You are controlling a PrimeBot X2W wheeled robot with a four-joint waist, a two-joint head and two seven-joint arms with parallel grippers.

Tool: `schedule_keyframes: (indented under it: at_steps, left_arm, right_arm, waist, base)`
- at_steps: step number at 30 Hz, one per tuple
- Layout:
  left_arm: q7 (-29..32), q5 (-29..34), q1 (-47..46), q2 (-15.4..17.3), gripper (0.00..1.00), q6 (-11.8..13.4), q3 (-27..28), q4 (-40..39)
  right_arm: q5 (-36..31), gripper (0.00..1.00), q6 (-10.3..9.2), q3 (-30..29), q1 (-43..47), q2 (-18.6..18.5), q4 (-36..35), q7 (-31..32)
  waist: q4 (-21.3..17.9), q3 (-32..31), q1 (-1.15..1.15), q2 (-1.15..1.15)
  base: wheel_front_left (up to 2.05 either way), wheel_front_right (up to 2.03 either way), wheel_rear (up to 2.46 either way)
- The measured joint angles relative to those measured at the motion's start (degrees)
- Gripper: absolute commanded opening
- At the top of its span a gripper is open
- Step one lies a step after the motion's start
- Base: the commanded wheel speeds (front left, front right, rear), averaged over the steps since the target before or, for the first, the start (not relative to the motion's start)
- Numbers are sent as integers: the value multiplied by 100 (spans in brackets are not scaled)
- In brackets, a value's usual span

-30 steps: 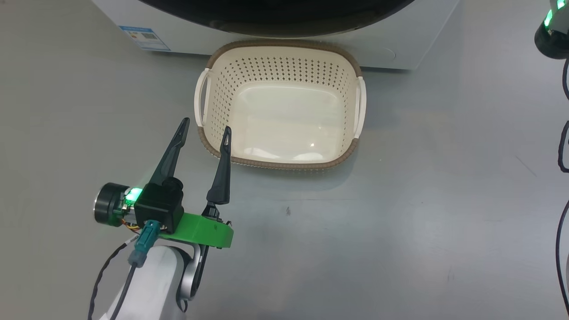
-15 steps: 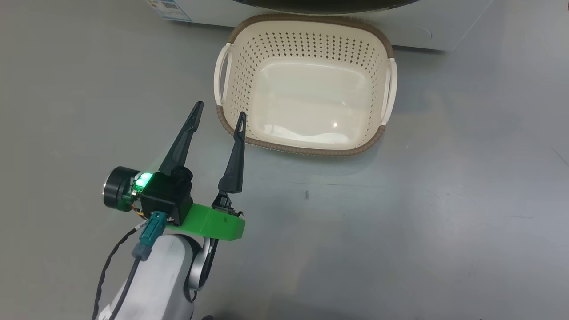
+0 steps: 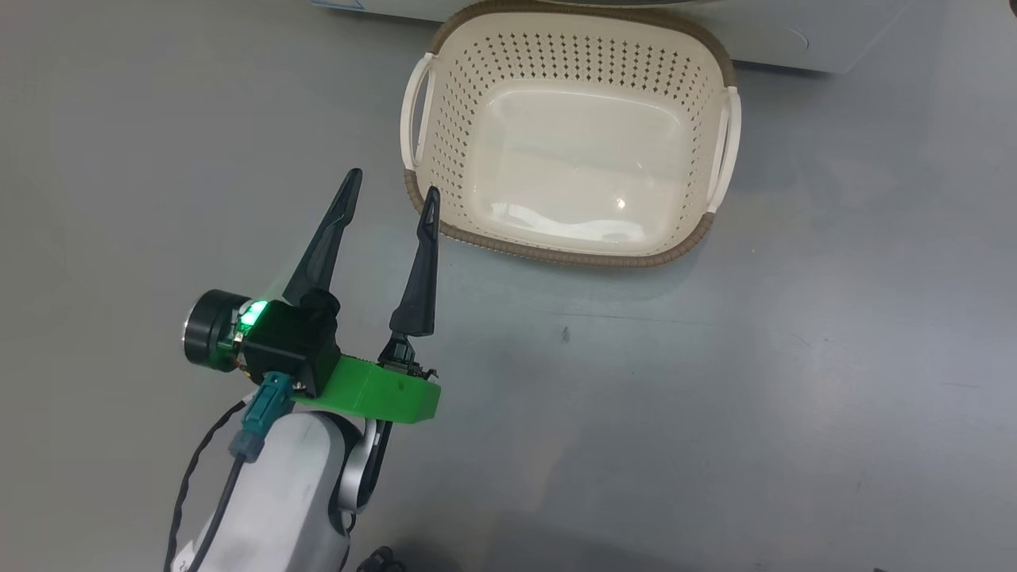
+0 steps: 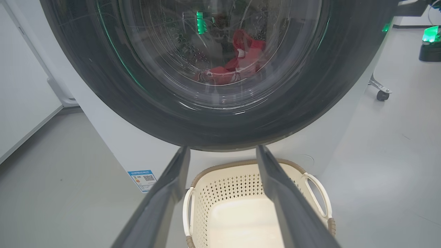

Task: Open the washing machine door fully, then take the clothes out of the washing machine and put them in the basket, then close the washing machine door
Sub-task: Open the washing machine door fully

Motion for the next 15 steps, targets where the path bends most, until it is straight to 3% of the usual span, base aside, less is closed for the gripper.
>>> schedule_keyframes:
  at_steps: [15]
  left_arm:
    - [0,-51,-29,-2,100,1,-20,62]
  right_arm:
    - [18,0,2,196,4,-105,211,515]
  waist:
    - [-5,-85,-1,0]
  base:
    - [0,0,0]
